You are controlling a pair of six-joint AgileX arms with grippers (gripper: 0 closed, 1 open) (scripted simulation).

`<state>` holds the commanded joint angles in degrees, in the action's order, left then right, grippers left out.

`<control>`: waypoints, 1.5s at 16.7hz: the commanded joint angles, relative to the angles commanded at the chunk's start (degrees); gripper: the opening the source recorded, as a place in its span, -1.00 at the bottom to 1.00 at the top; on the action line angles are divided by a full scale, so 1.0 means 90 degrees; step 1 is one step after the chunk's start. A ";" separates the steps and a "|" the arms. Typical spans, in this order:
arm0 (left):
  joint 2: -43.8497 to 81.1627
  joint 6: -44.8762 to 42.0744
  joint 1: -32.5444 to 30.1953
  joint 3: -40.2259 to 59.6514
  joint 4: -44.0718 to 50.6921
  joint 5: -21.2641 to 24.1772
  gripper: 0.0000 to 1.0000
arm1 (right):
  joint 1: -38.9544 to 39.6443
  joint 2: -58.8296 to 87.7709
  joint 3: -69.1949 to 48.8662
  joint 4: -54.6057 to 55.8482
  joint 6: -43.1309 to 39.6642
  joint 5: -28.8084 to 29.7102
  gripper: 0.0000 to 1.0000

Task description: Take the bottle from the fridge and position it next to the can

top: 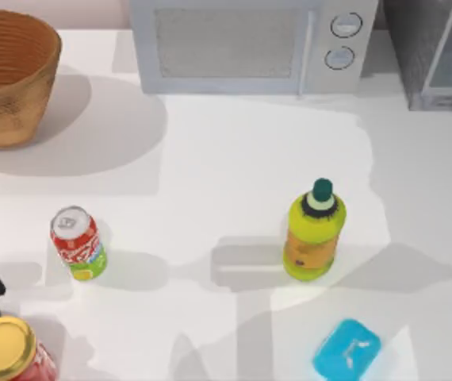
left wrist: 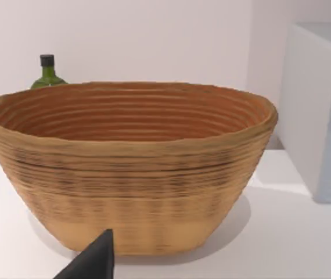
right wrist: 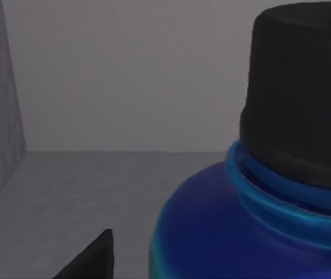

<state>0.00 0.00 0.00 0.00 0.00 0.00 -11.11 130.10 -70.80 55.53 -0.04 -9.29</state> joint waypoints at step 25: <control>0.0000 0.0000 0.0000 0.0000 0.0000 0.0000 1.00 | 0.0004 0.0023 -0.0040 -0.0020 0.0000 0.0004 -1.00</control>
<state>0.00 0.00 0.00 0.00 0.00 0.00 -11.07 130.31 -71.17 55.34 -0.04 -9.25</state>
